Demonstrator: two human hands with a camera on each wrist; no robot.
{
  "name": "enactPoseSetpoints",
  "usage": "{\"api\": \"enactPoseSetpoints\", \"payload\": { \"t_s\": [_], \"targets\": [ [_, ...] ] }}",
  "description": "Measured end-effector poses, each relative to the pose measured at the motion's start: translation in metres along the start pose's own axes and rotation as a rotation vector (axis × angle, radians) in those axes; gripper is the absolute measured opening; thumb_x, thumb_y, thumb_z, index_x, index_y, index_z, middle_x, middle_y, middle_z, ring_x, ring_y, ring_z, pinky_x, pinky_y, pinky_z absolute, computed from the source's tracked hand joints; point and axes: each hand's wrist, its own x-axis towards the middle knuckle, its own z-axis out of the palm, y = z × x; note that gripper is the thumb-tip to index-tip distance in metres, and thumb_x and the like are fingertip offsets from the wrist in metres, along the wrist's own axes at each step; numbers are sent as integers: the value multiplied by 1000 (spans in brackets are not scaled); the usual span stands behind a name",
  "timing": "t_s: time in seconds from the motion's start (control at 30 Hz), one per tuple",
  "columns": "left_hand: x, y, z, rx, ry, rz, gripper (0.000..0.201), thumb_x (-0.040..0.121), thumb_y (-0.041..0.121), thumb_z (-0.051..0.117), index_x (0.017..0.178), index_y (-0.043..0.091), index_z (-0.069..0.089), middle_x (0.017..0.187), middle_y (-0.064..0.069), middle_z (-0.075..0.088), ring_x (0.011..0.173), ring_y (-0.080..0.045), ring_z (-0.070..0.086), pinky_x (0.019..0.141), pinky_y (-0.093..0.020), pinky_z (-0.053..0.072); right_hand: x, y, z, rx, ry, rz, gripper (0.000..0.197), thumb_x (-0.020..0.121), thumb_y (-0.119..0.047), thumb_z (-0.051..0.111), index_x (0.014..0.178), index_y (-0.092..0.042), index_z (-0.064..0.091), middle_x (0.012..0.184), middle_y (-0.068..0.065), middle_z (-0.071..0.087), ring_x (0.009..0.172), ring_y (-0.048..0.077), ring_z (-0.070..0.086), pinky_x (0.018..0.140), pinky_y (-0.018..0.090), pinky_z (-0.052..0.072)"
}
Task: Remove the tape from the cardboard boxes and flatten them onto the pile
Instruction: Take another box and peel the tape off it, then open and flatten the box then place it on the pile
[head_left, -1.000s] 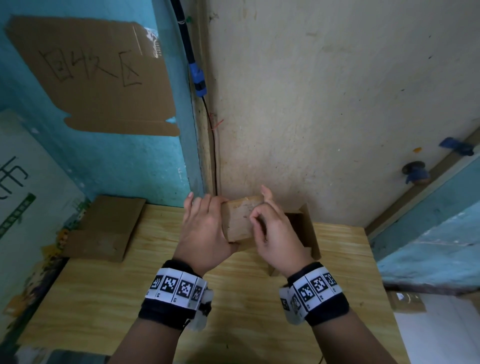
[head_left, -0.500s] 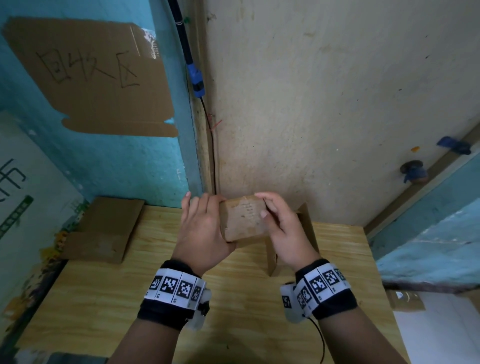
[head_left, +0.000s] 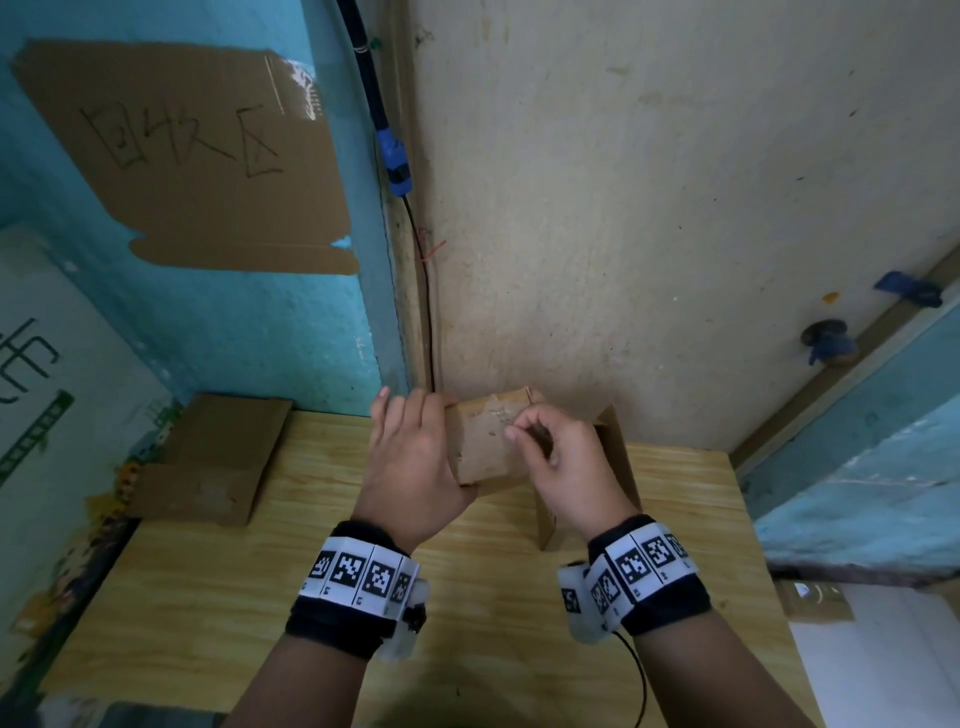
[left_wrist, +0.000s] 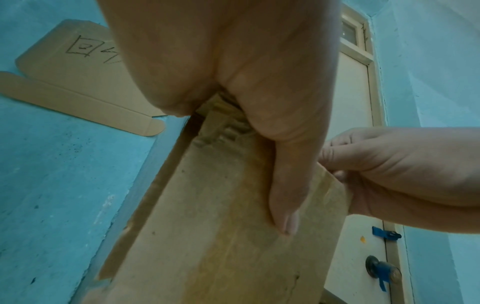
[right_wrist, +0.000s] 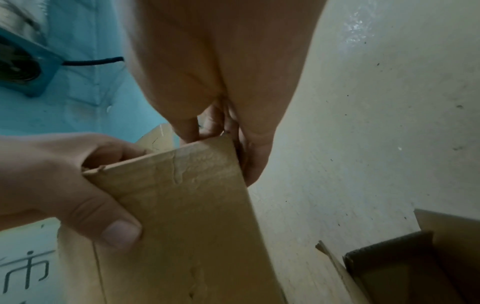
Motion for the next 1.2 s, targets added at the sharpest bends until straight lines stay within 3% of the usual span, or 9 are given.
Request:
{"api": "enactPoseSetpoints", "payload": {
  "t_s": [0.1, 0.27, 0.4, 0.53, 0.63, 0.87, 1.03, 1.13, 1.2],
  "targets": [
    [-2, -8, -4, -86, 18, 19, 93, 49, 70, 67, 125, 17, 51, 111, 5, 50, 112, -19, 47, 120, -48, 19, 4, 1, -6, 46, 176, 93, 10, 104, -21, 56, 95, -22, 61, 92, -5, 70, 85, 2, 69, 73, 17, 56],
    [-6, -20, -6, -214, 19, 8, 93, 48, 56, 87, 125, 18, 48, 112, 7, 46, 110, -17, 43, 115, -51, 28, 10, -3, -17, 597, 300, 311, 15, 108, -12, 44, 102, -2, 53, 90, 12, 76, 90, 20, 78, 80, 36, 65],
    [-2, -22, -9, -258, 43, 3, 91, 49, 51, 88, 125, 18, 48, 114, 6, 46, 109, -16, 39, 102, -54, 40, 12, -9, -11, 870, 282, 364, 19, 111, -12, 38, 103, -3, 52, 92, 19, 79, 97, 26, 78, 84, 32, 63],
    [-7, -23, -8, -416, 96, -1, 84, 53, 25, 88, 121, 23, 39, 115, 8, 37, 109, -14, 36, 90, -32, 44, 11, -12, -17, 1295, 303, 444, 25, 110, -7, 38, 90, -7, 53, 60, 4, 61, 70, 23, 75, 74, 35, 64],
    [-14, -24, -3, -490, 46, -30, 84, 57, 17, 85, 124, 23, 34, 114, 9, 32, 111, -10, 36, 90, -24, 45, 14, -15, -22, 1415, 308, 450, 27, 110, -6, 39, 85, -9, 48, 50, -1, 44, 48, 15, 55, 76, 40, 64],
    [-16, -11, -5, -419, 86, 64, 110, 53, 42, 90, 140, 16, 28, 124, 18, 24, 123, -18, 37, 102, -57, 42, 12, -10, -22, 1474, 73, 396, 37, 110, -10, 31, 74, -14, 39, 51, -3, 40, 47, 13, 47, 83, 38, 63],
    [-12, -7, 1, -582, 95, 162, 105, 62, 17, 92, 145, 21, 28, 146, -3, 34, 144, -26, 30, 113, -59, 32, 13, -8, -26, 1522, 18, 509, 37, 109, -15, 30, 76, -15, 44, 50, -6, 36, 39, 7, 37, 53, 22, 55],
    [-10, -13, 4, -787, 71, 106, 96, 63, 5, 91, 136, 27, 33, 135, -8, 43, 130, -26, 48, 104, -52, 45, 15, -2, -37, 1597, -136, 586, 22, 96, -16, 39, 77, -14, 48, 50, -8, 29, 34, 4, 32, 33, 15, 34],
    [-13, -16, 3, -926, 61, 35, 97, 64, -5, 89, 135, 25, 30, 130, 7, 50, 119, -13, 56, 96, -33, 52, 14, 2, -47, 1540, -182, 575, 18, 88, -18, 39, 76, -12, 51, 50, -7, 31, 34, 5, 26, 29, 16, 30]
  ]
}}
